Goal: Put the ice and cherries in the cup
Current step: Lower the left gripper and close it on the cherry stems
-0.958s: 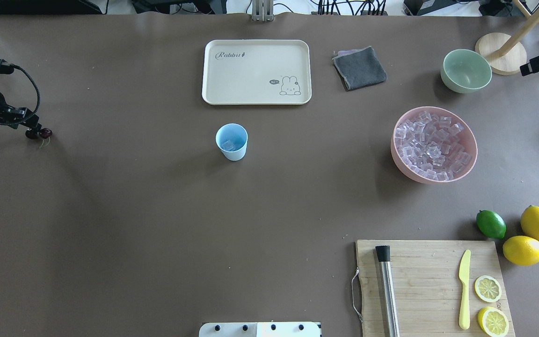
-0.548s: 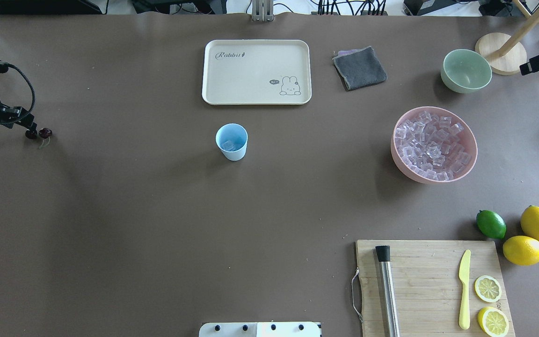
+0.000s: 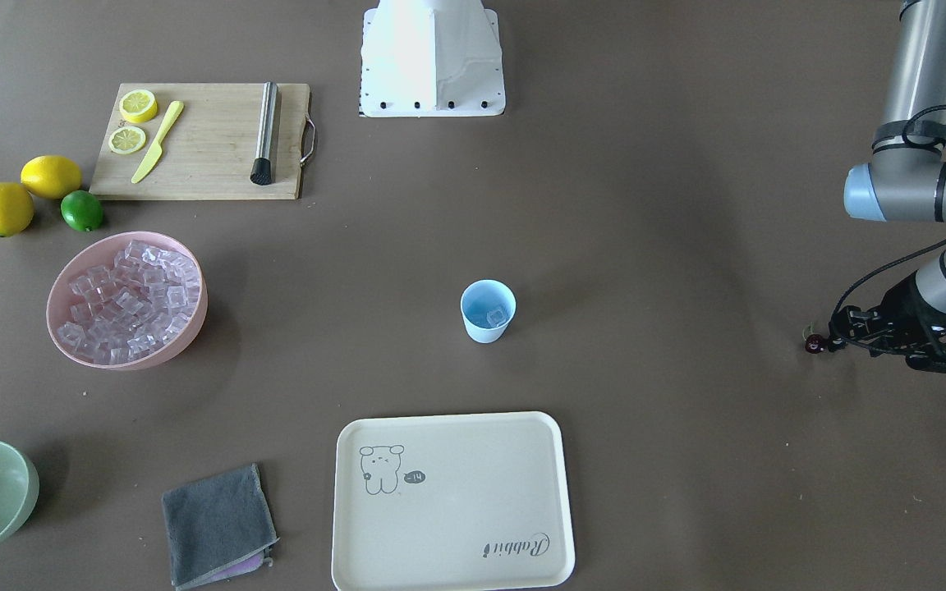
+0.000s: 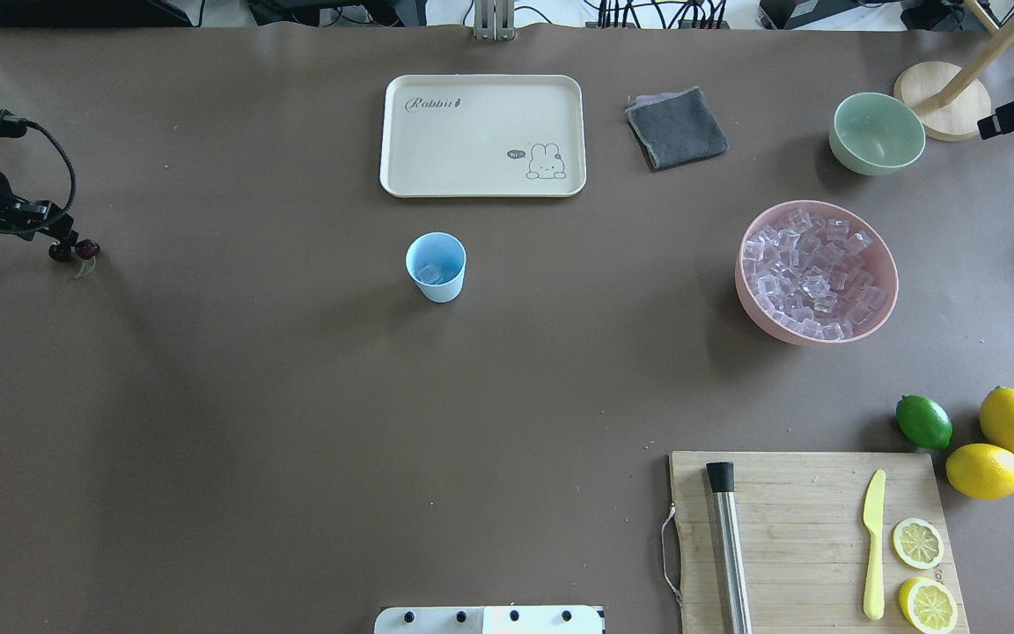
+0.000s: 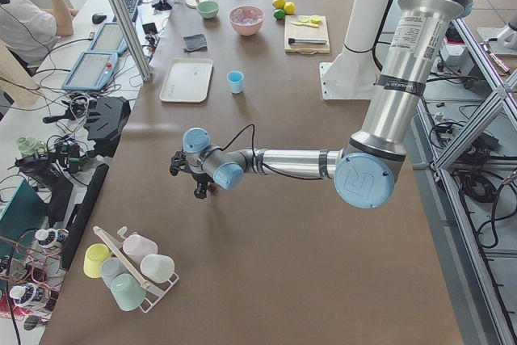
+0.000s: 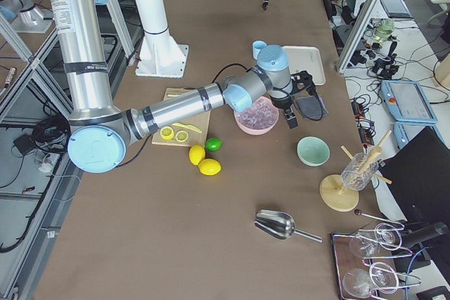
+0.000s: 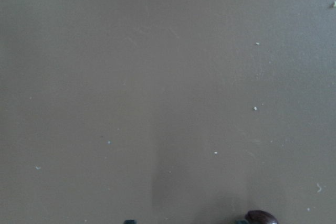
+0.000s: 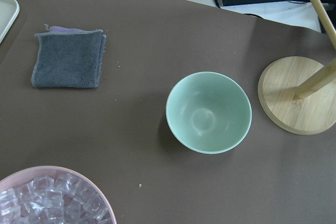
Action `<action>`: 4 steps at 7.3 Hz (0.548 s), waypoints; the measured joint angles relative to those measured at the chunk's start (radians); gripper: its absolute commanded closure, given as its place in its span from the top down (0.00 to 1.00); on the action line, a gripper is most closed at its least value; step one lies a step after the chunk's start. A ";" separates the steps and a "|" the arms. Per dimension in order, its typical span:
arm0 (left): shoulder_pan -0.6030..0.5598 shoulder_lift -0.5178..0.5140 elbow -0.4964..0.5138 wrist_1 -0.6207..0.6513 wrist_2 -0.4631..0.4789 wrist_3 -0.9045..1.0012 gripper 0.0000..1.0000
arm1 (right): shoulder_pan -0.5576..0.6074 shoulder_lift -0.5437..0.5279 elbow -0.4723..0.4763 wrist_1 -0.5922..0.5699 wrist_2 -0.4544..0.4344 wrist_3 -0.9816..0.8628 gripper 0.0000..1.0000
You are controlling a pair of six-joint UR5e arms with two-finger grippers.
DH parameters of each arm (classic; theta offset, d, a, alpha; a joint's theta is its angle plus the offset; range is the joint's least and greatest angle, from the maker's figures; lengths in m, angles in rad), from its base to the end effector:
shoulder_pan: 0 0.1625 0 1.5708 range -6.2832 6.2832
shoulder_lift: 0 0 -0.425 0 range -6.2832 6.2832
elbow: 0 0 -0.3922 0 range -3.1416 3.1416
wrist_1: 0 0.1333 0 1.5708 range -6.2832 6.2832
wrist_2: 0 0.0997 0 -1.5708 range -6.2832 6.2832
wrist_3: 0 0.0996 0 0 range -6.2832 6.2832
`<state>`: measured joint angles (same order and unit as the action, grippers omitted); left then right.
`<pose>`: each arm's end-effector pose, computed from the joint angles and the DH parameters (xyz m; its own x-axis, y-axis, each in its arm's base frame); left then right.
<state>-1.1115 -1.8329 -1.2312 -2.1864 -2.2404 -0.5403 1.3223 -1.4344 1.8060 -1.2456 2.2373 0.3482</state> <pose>0.2138 -0.5935 0.6193 0.6776 0.1467 -0.7207 -0.0375 0.9855 0.1654 -0.0657 -0.5507 0.4372 0.6888 -0.2896 0.6646 -0.0493 0.8959 0.4415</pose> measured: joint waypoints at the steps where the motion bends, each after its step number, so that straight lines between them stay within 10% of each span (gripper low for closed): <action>1: 0.000 0.001 0.001 0.000 0.000 0.002 0.47 | 0.000 -0.002 0.002 0.000 -0.001 0.000 1.00; 3: 0.004 0.007 0.002 -0.001 0.001 -0.002 0.00 | 0.000 -0.003 0.004 0.000 -0.002 0.000 1.00; 4: 0.007 0.009 0.002 -0.002 0.001 -0.004 0.00 | 0.000 -0.004 0.007 0.001 -0.002 0.000 1.00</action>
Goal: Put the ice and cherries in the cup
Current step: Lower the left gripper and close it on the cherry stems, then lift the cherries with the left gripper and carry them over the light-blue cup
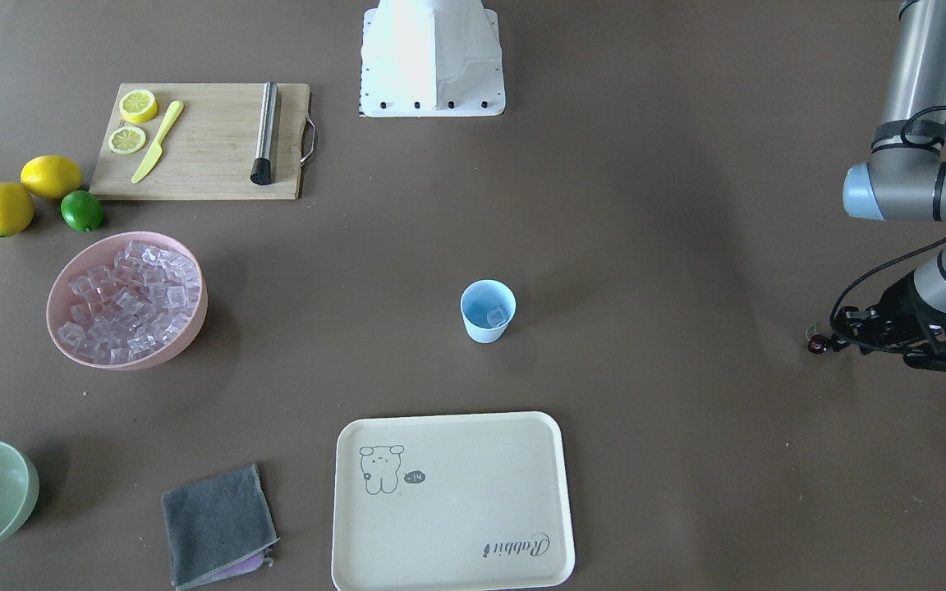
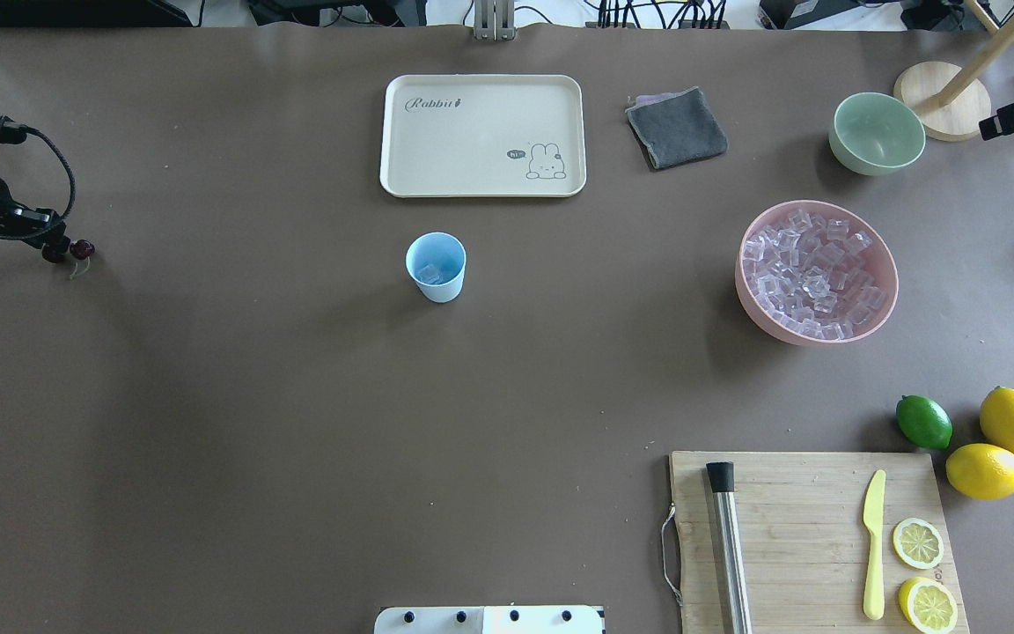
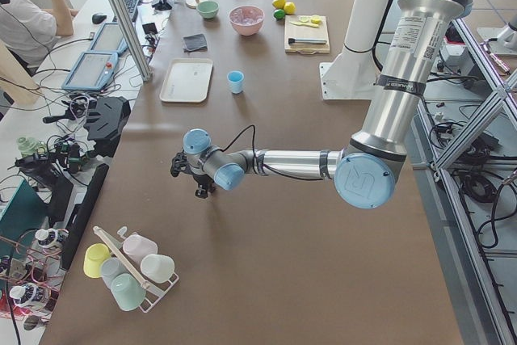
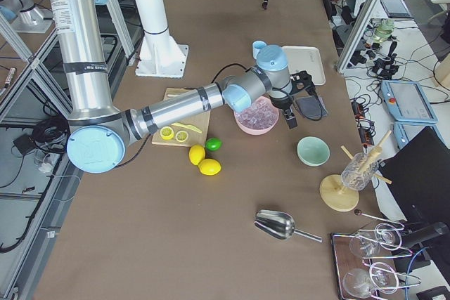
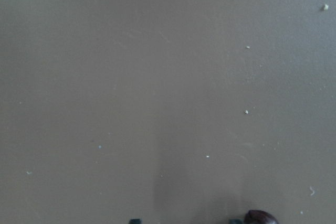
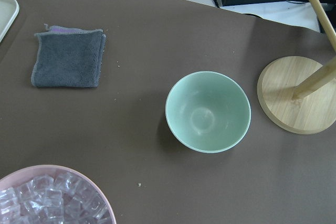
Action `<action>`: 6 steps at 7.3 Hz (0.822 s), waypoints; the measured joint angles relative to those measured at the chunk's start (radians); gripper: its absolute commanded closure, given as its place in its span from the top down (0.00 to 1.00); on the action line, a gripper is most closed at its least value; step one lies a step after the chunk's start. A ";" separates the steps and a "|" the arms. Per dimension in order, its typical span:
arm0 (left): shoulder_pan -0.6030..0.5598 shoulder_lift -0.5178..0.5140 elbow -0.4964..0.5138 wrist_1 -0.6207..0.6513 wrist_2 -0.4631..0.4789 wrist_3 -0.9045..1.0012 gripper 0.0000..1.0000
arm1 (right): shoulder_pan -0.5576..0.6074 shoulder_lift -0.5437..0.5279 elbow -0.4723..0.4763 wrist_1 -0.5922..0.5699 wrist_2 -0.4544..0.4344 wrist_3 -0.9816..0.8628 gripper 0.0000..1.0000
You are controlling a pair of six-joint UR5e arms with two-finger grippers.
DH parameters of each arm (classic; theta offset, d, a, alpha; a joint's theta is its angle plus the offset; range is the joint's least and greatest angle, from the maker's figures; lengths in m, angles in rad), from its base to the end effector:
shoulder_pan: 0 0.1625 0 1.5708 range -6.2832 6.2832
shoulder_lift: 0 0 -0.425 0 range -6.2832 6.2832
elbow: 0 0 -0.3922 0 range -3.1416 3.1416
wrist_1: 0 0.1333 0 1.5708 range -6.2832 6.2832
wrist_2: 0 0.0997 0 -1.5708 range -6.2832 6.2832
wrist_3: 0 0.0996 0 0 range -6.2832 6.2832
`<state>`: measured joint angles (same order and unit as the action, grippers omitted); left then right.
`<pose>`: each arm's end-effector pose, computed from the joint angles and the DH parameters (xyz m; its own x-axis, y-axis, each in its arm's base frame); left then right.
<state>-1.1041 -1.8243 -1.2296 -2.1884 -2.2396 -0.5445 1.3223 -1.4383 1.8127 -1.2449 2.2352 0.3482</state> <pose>0.2163 -0.5884 0.6253 0.6798 0.1422 -0.7195 -0.0422 0.9870 0.1552 -0.0651 -0.5488 0.4360 0.6896 -0.2912 0.6631 -0.0502 0.8942 0.4449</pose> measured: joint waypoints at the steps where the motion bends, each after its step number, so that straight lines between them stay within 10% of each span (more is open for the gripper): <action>1: 0.002 -0.001 -0.002 0.000 0.000 -0.002 0.00 | 0.001 -0.002 0.006 0.000 0.000 0.000 1.00; 6: -0.116 -0.047 -0.163 0.028 -0.130 -0.033 0.00 | 0.006 -0.007 0.016 -0.001 0.005 -0.003 1.00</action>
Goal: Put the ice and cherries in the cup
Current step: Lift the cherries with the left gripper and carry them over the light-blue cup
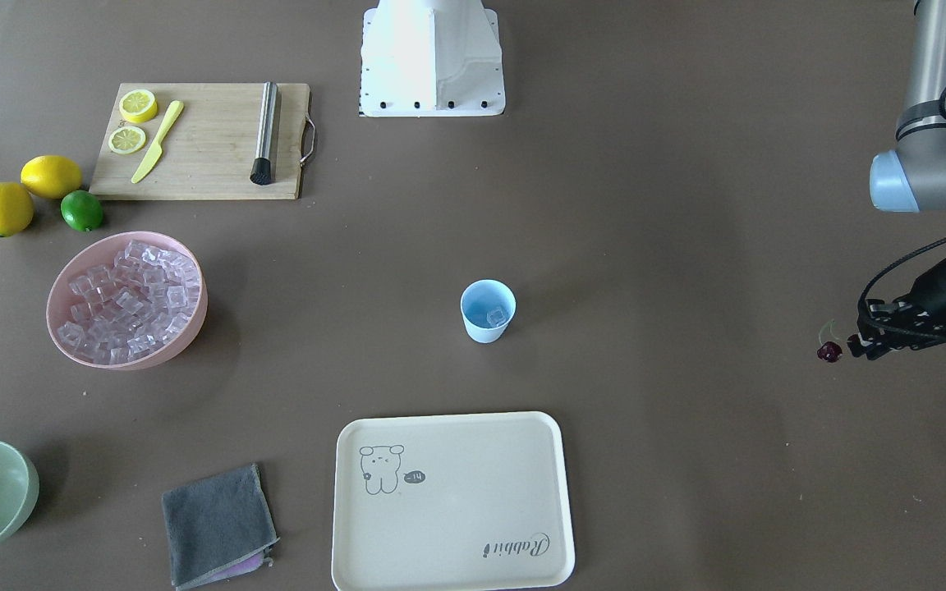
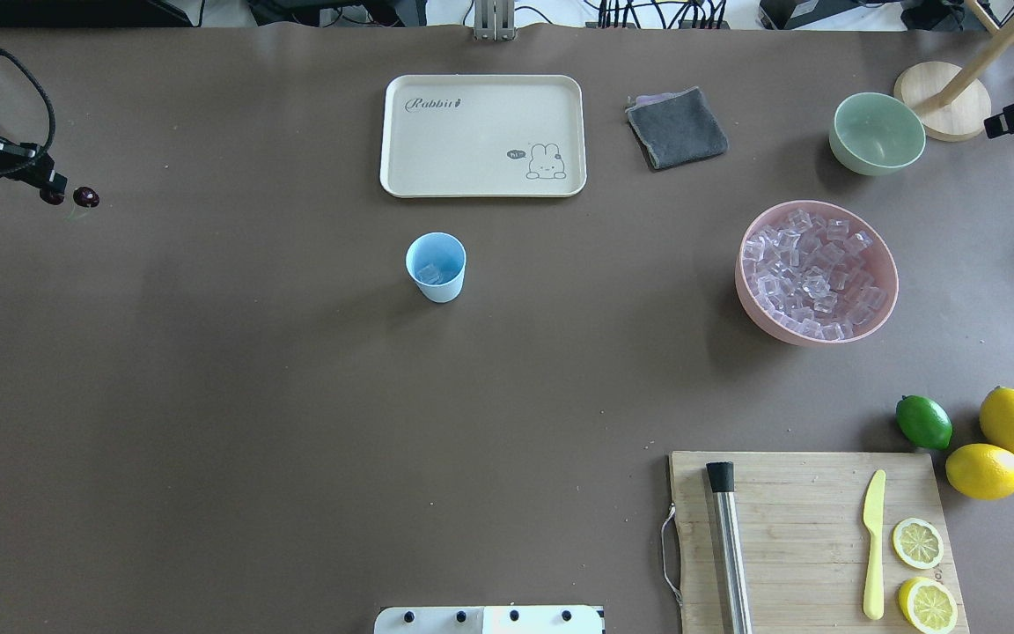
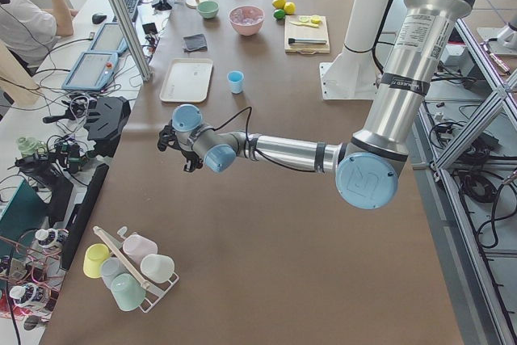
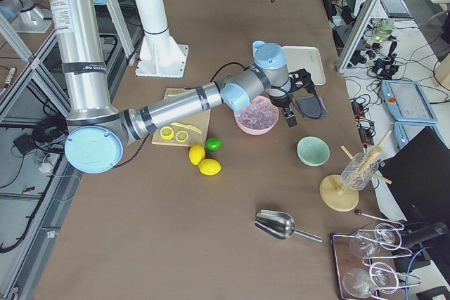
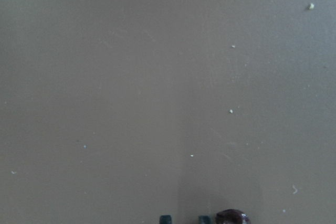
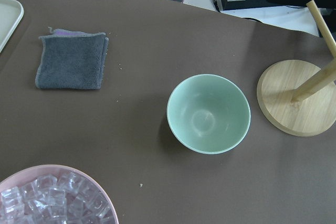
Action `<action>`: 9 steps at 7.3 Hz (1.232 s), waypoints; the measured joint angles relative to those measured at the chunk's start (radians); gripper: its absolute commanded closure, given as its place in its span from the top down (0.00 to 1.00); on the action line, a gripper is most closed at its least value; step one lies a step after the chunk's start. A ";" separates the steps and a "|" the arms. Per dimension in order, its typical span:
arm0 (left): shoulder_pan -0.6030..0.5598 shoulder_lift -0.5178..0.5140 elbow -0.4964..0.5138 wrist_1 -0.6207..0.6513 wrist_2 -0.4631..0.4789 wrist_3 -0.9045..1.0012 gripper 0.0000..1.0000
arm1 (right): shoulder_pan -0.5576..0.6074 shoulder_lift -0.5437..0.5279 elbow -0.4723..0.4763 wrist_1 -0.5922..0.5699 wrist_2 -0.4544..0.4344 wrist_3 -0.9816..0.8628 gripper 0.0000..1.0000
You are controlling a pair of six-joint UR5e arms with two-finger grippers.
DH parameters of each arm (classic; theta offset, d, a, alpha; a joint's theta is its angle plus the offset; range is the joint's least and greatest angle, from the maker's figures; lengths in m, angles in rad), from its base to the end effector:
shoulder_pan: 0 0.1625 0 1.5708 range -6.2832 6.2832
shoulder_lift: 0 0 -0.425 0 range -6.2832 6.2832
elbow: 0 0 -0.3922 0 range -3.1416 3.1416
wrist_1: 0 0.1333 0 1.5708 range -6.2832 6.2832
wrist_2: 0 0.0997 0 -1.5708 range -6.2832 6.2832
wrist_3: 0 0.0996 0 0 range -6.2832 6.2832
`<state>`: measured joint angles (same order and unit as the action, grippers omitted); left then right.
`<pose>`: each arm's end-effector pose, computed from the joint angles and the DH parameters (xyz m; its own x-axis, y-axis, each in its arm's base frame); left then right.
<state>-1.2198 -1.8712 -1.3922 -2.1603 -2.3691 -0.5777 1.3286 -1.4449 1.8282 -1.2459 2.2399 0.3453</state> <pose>0.1605 -0.6185 0.5084 0.5566 0.1804 -0.8110 0.0519 0.9667 0.2506 -0.0610 -0.5449 0.4319 0.6871 -0.2960 0.6635 -0.0536 0.8901 0.4526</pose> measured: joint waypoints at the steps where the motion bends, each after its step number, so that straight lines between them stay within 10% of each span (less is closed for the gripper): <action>1: -0.017 -0.041 -0.053 0.010 -0.017 -0.059 0.00 | -0.001 0.001 -0.002 -0.001 0.000 0.000 1.00; 4: 0.058 -0.214 -0.145 0.015 0.008 -0.340 0.00 | -0.006 0.004 -0.005 -0.002 -0.005 0.001 1.00; 9: 0.418 -0.325 -0.178 0.006 0.383 -0.523 0.00 | -0.008 0.003 -0.010 -0.001 -0.005 0.007 1.00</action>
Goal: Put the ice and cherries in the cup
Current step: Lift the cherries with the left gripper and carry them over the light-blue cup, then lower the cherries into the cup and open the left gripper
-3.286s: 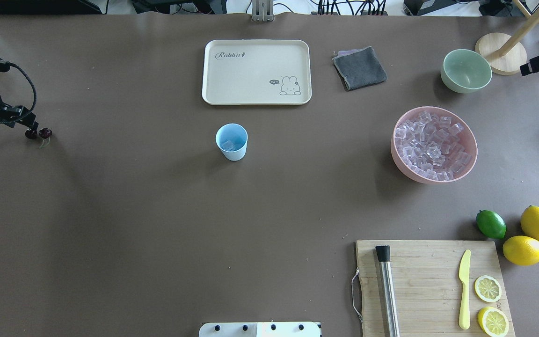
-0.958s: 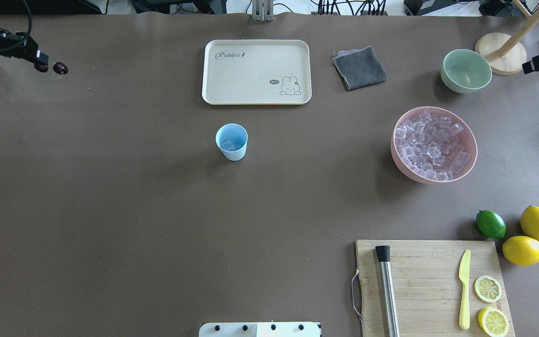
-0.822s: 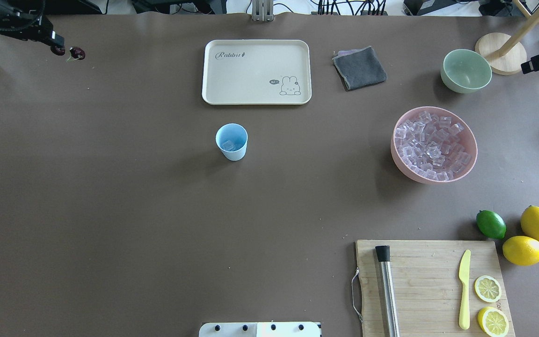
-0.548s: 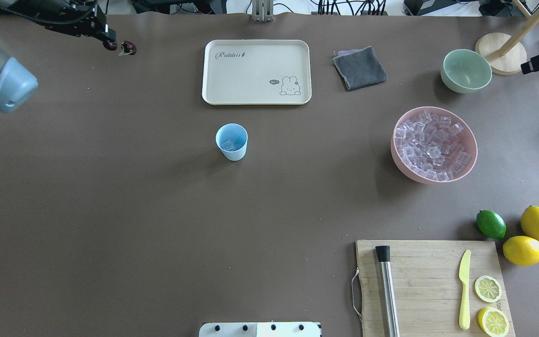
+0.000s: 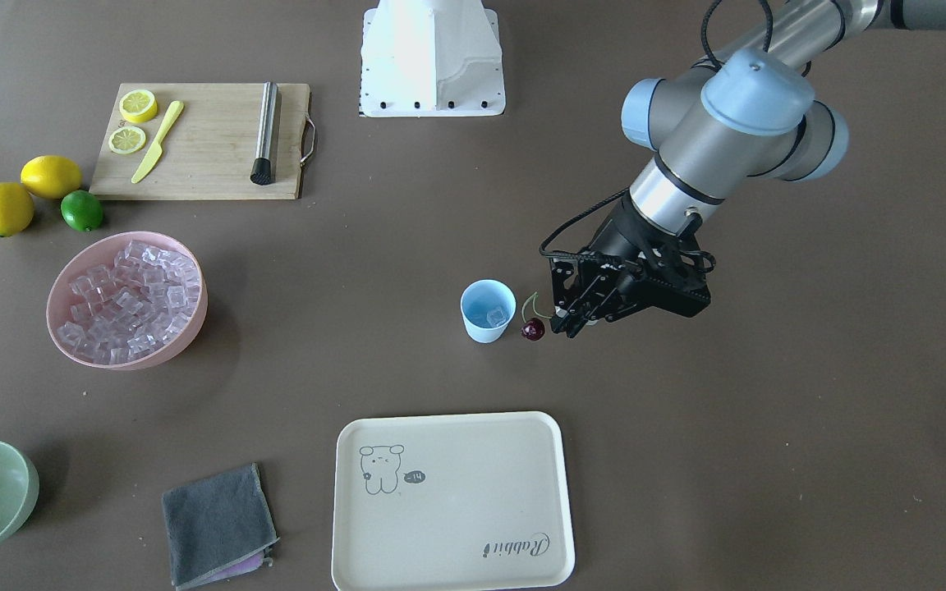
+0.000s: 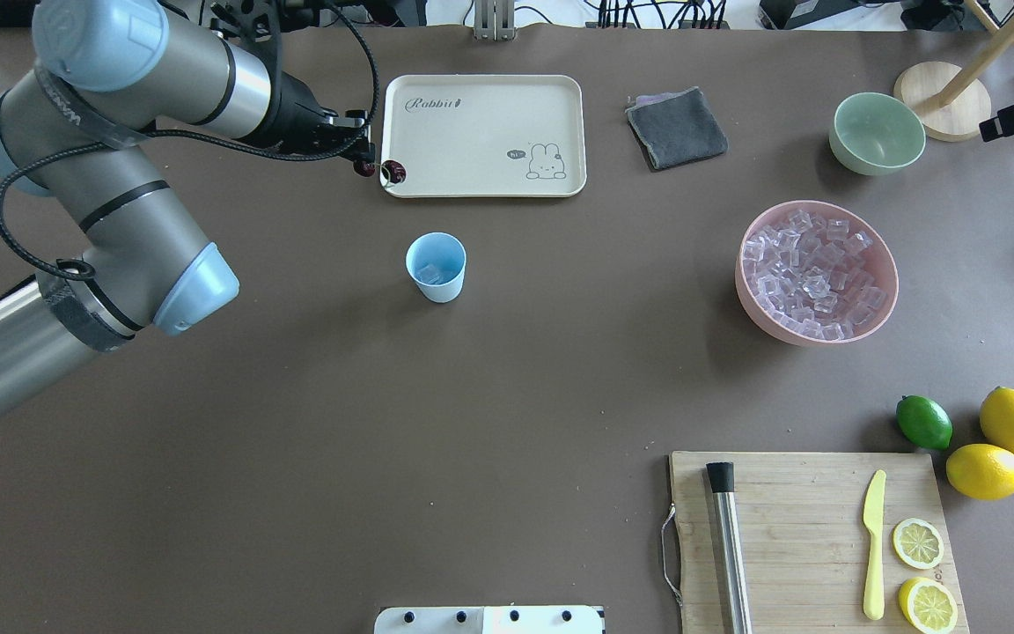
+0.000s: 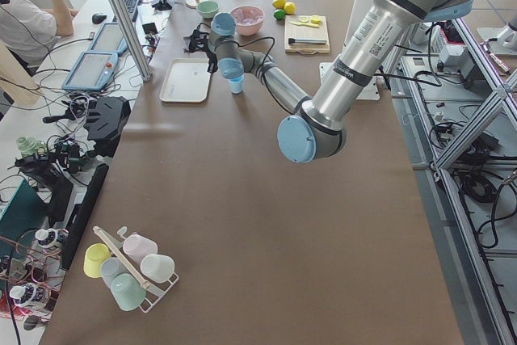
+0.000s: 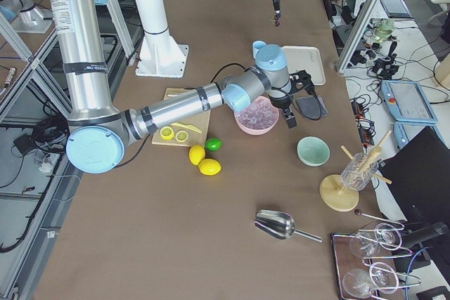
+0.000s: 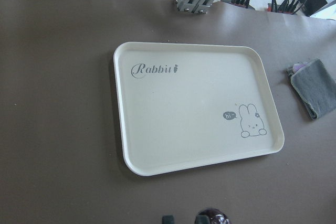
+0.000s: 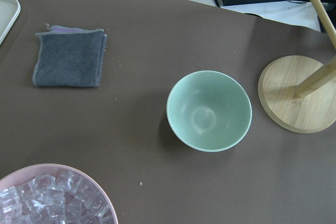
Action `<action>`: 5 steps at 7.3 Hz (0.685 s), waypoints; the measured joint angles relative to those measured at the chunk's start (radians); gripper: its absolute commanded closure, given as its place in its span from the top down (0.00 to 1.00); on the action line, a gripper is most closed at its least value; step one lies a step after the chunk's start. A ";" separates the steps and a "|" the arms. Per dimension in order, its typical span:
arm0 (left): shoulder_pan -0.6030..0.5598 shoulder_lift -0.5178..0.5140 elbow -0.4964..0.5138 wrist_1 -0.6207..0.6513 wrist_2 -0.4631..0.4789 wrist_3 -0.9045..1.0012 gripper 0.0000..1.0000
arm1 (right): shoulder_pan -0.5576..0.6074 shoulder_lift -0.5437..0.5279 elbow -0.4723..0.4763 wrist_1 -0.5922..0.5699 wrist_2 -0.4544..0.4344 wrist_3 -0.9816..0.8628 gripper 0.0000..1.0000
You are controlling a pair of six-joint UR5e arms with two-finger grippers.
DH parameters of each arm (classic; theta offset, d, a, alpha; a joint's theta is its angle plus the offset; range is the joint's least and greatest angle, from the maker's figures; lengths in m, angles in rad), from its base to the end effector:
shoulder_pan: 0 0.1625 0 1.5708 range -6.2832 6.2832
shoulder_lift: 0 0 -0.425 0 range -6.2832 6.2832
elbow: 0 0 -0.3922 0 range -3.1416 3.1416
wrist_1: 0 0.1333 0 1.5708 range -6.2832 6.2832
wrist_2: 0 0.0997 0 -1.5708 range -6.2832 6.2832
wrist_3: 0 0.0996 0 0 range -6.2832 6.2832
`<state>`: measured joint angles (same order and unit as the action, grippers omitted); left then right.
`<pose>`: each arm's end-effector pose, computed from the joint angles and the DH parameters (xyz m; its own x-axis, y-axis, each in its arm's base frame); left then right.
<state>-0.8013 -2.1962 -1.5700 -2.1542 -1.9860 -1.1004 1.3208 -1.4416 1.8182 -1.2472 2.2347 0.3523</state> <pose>0.4115 -0.5586 0.2168 0.3991 0.1841 -0.8982 0.2400 0.9245 0.2961 -0.0655 -0.5471 0.4355 0.6893 -0.2883 0.6646 -0.0518 0.8954 0.4422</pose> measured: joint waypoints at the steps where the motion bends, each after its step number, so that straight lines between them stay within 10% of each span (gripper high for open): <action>1: 0.060 -0.005 0.001 -0.002 0.071 -0.005 0.00 | 0.000 0.001 0.000 0.000 -0.003 0.002 1.00; 5: 0.172 -0.006 0.007 -0.007 0.173 -0.004 0.00 | 0.001 0.000 -0.003 0.000 -0.010 0.004 1.00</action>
<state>-0.6296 -2.2019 -1.5626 -2.1610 -1.8135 -1.1044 1.3217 -1.4417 1.8153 -1.2471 2.2244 0.3559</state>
